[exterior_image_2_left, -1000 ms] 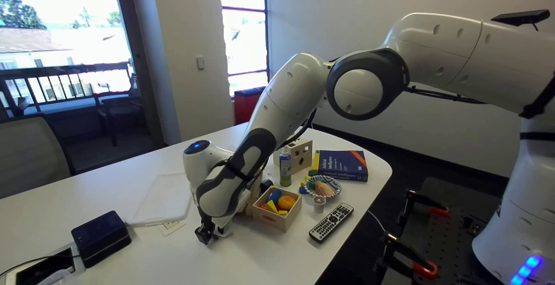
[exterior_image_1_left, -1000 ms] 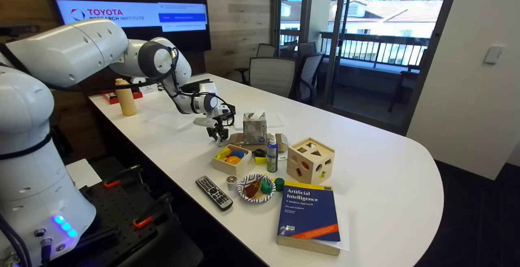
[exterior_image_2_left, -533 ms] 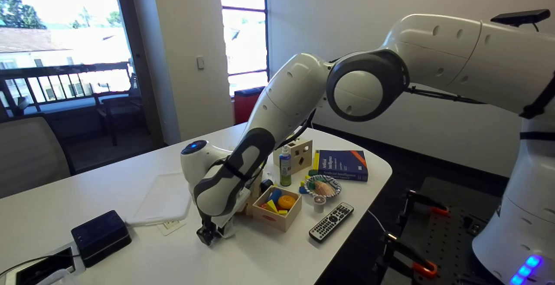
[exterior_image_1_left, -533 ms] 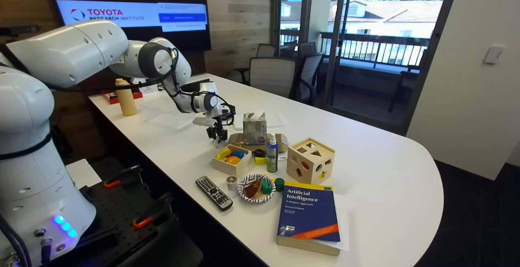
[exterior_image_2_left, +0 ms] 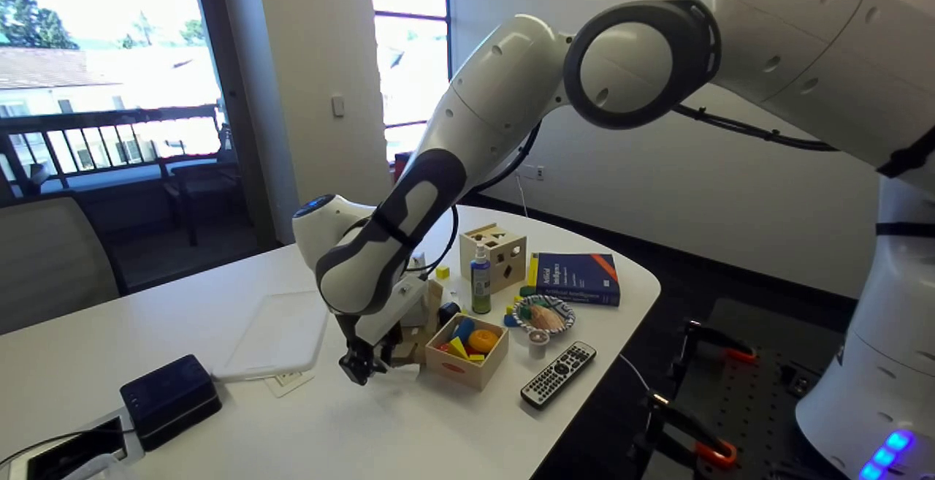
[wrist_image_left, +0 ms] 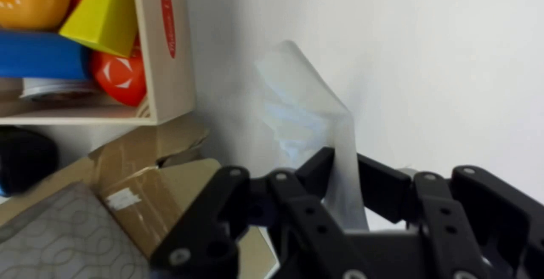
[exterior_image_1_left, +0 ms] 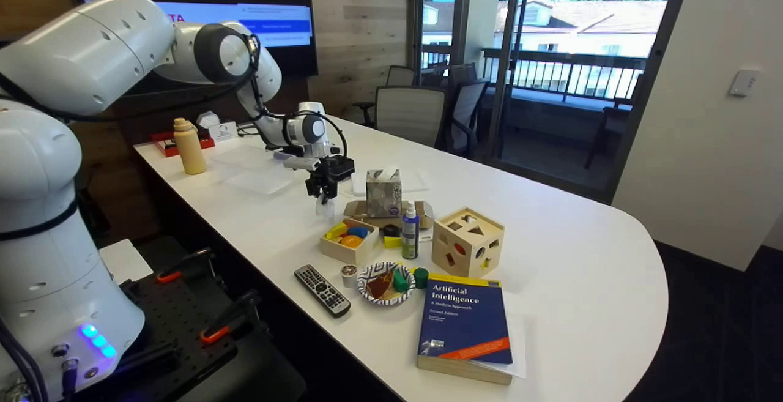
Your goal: Use the paper towel to wipe the remote
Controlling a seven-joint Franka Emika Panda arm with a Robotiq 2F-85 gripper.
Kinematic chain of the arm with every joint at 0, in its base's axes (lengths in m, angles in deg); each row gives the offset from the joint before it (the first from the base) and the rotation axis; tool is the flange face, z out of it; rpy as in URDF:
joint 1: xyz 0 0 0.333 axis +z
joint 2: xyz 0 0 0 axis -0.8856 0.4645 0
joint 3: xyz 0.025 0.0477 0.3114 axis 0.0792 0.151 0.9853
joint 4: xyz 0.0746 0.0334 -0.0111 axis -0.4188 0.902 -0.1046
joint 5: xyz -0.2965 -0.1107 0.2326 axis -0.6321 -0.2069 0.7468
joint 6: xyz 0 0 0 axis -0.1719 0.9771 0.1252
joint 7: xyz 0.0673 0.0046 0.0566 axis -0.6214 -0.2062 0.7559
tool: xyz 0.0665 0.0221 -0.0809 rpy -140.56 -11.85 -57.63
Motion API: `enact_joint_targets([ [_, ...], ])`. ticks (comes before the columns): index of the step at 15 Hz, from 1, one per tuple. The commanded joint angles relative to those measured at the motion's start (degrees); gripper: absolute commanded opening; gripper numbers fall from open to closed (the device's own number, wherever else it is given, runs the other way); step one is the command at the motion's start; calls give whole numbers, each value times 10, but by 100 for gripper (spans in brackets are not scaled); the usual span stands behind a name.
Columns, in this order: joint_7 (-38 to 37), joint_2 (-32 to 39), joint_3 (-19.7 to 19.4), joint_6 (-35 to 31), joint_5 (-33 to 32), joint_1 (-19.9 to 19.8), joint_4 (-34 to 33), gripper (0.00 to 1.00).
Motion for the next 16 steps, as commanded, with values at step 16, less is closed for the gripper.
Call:
enact_joint_targets([
  [16, -127, -400, -71, -90, 24, -84, 498, 2],
])
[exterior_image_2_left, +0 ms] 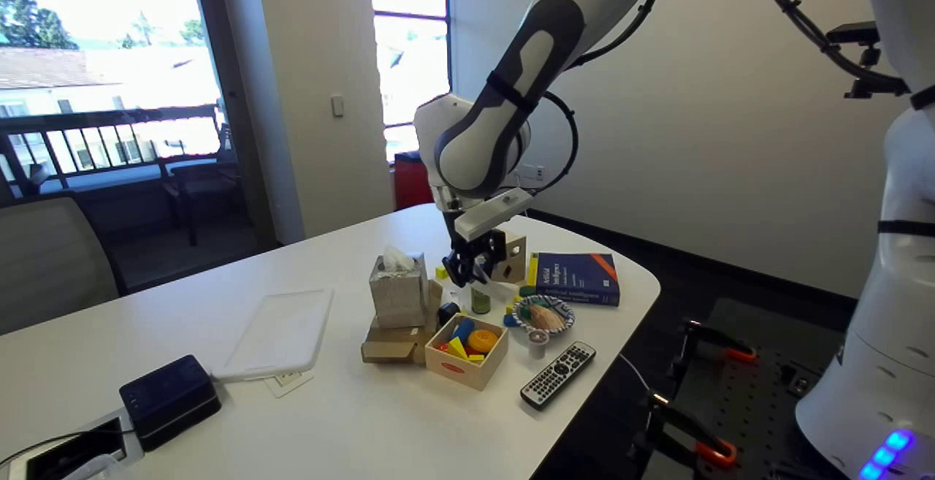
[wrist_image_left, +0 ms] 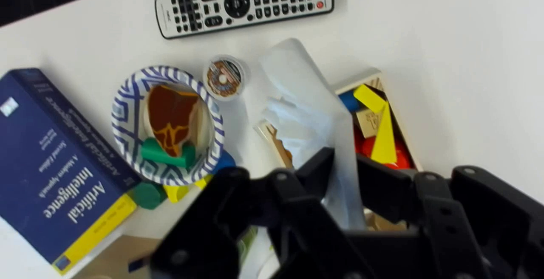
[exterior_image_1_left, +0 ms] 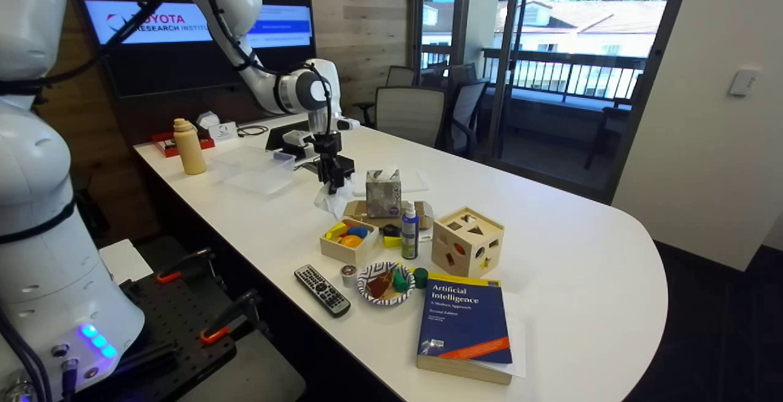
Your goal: Use the paper towel to wipe the remote
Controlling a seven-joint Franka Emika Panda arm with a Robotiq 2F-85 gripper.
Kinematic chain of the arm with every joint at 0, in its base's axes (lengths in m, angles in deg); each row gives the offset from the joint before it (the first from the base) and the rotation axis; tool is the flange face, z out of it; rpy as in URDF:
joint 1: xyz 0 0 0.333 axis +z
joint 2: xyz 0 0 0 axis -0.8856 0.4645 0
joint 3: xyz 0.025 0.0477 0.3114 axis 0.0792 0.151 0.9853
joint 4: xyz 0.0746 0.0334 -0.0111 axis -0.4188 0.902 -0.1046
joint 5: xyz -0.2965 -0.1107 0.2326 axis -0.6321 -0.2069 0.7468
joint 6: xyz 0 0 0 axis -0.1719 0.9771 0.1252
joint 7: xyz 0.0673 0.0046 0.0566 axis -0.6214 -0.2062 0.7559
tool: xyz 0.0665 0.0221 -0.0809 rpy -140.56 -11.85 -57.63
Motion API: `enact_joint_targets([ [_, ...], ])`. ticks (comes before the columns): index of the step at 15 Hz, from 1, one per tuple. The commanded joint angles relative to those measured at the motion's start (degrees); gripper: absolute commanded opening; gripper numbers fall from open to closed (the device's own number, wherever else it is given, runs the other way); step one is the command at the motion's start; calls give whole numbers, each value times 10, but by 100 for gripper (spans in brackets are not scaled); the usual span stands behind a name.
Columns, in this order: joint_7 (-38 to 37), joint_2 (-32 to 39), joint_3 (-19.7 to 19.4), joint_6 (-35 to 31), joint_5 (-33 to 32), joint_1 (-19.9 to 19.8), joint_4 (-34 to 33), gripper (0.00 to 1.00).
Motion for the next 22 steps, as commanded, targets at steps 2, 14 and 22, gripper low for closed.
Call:
enact_joint_targets([
  [2, -32, -49, -1, -78, 18, -26, 124, 2],
  [14, -69, 38, 0, -333, 115, -25, 255, 2],
  [22, -79, 113, -31, -350, 156, 50, 209, 2],
])
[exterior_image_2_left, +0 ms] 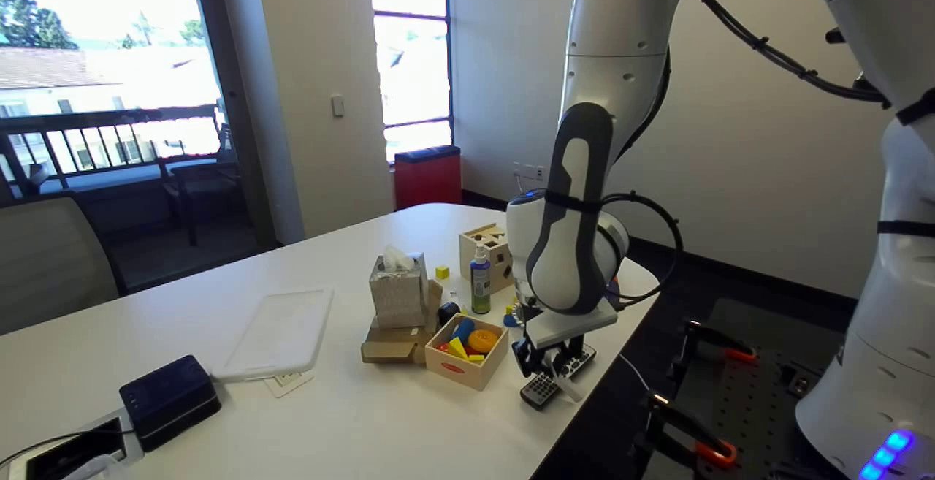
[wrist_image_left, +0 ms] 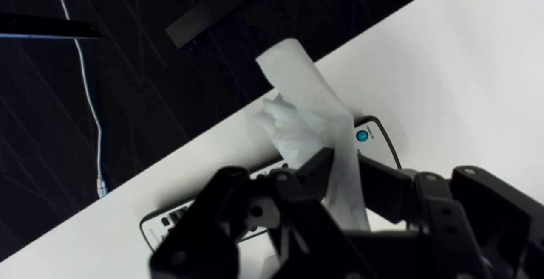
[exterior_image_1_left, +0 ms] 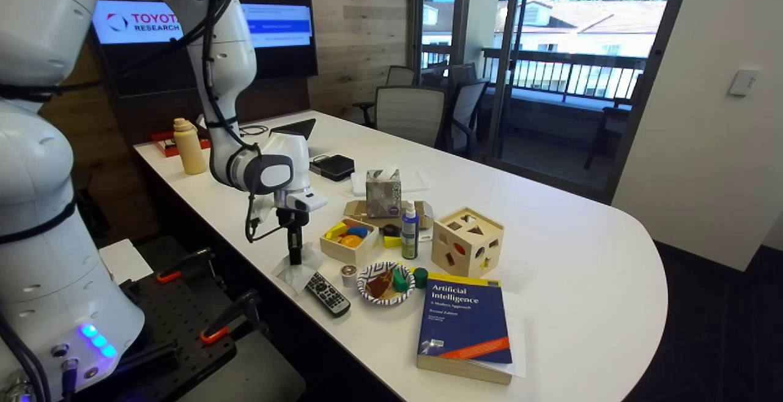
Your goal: Use the paper towel to wipe the remote
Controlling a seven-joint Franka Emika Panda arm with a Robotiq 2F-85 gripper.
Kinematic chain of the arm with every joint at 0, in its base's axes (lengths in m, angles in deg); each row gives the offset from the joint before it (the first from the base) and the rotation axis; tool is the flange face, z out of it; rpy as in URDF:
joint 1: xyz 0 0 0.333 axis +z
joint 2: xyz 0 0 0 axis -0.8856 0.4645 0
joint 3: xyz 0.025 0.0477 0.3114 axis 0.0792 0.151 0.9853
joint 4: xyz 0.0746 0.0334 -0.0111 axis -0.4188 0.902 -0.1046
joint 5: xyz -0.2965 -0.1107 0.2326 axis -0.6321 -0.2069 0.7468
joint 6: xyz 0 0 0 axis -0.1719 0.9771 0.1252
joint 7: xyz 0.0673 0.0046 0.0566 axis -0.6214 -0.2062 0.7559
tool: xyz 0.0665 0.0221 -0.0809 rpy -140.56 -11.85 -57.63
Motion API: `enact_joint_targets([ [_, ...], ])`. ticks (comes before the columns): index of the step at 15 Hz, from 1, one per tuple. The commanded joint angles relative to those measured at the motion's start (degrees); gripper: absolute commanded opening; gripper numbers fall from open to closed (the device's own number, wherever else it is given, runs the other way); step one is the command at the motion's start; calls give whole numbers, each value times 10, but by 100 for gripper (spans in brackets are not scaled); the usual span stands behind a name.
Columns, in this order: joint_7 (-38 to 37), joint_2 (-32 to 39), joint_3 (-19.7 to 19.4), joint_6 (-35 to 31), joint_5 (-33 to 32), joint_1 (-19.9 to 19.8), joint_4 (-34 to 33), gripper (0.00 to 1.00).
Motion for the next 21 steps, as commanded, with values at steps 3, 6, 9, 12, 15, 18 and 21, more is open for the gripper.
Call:
enact_joint_targets([
  [3, 9, 45, -24, -2, 13, 53, -60, 2],
  [6, 23, 53, 0, -3, 21, 38, -80, 2],
  [9, 30, 57, 21, -4, 31, 23, -84, 2],
  [12, 24, 56, 8, -11, 41, 29, -69, 2],
  [15, 19, 54, -10, -16, 50, 31, -52, 2],
  [18, 16, 56, -30, -19, 55, 30, -40, 2],
  [21, 12, 58, -45, -23, 61, 26, -30, 2],
])
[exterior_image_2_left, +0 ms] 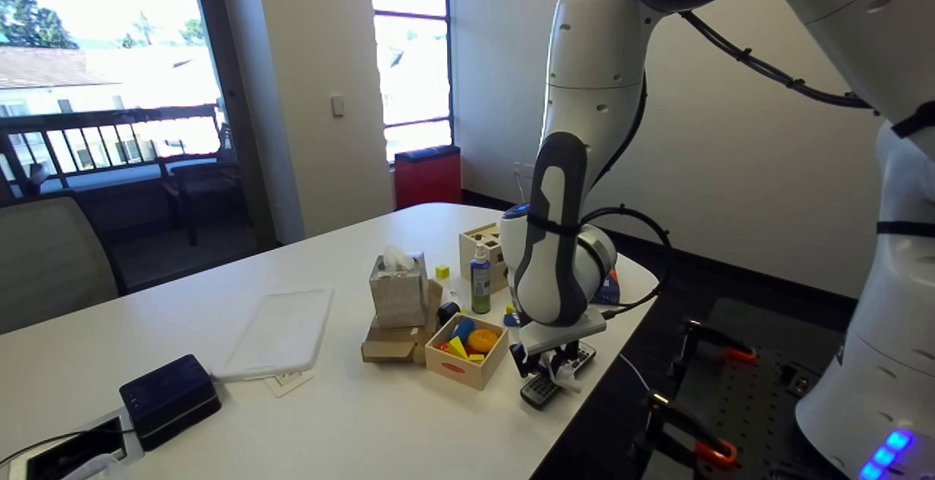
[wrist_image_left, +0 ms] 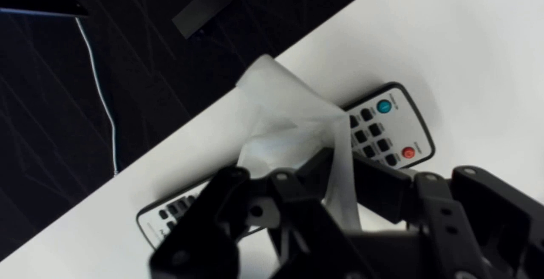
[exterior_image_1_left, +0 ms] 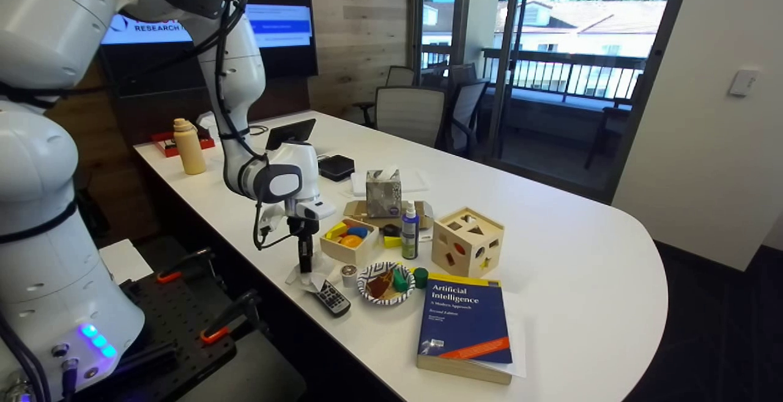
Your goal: Use the paper towel to wipe the remote
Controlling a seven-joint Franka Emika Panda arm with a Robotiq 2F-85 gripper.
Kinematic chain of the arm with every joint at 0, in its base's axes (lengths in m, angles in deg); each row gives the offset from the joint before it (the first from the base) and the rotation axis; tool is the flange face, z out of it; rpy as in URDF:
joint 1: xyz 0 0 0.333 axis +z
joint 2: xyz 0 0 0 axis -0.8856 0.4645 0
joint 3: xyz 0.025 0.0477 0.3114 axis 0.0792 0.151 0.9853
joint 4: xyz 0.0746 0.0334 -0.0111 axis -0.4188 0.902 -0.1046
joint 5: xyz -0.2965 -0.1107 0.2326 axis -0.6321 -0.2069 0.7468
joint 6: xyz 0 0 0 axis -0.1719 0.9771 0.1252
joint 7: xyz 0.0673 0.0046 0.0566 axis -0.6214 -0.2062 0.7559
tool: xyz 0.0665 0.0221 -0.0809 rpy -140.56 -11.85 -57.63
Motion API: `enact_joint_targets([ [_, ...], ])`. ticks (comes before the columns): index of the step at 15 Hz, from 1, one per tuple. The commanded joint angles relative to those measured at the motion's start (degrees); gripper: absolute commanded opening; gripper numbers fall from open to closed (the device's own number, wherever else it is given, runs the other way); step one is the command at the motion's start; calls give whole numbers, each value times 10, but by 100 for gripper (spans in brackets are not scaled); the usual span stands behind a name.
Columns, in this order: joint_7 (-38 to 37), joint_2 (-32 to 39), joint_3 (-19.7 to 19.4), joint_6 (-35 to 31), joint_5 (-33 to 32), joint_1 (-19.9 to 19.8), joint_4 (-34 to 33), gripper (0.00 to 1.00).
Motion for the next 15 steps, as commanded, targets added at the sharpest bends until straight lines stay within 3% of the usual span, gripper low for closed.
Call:
enact_joint_targets([
  [1, 5, -4, -16, -22, 20, -4, 23, 2],
  [15, 5, 6, -82, -32, 35, -24, 35, 2],
])
